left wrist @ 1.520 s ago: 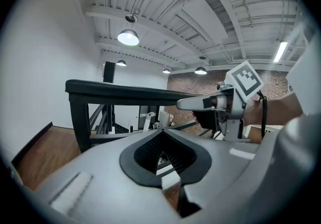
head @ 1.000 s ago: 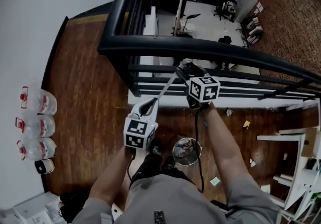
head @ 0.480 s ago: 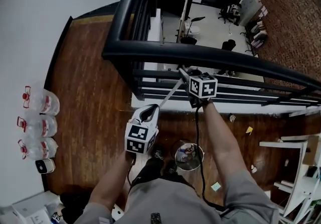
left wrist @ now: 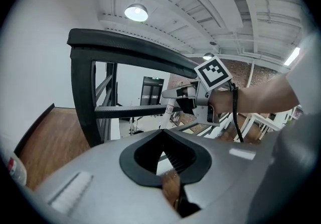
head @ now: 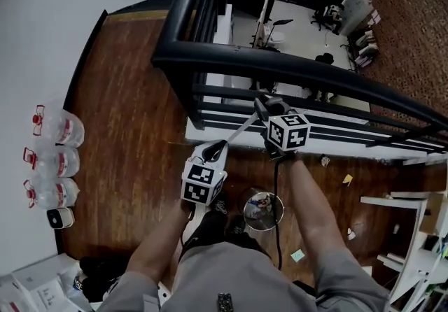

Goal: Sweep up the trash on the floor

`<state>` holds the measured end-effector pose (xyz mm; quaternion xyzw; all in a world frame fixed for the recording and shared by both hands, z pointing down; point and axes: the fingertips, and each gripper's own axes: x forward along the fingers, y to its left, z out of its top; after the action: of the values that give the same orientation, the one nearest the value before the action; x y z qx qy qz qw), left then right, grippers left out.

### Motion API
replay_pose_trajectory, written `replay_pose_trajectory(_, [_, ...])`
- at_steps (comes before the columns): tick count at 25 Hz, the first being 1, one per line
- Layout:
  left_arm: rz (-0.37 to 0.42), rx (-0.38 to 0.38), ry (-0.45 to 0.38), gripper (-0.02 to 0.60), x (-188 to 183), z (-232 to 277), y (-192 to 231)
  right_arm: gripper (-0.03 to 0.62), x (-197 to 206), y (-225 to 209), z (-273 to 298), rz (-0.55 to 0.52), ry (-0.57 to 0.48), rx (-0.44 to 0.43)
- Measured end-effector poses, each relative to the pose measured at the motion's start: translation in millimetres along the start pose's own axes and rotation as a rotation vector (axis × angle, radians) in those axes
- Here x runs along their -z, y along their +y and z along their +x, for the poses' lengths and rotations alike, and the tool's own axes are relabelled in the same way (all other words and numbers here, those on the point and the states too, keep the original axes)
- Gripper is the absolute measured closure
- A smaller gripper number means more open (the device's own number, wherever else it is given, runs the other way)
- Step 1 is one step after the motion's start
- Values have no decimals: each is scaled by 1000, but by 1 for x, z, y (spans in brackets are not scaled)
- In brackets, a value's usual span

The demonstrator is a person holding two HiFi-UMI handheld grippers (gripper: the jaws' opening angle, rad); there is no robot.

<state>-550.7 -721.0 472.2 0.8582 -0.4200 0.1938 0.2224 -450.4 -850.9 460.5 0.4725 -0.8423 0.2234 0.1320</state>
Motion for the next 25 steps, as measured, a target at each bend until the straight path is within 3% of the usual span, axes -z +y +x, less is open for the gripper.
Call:
replay_pose_trajectory(14, [4, 8, -8, 575, 12, -16, -20, 526, -4, 76, -48, -96, -10, -43])
replay_pose_trajectory(25, [82, 122, 7, 575, 11, -7, -88, 526, -46, 59, -151, -152, -78, 111])
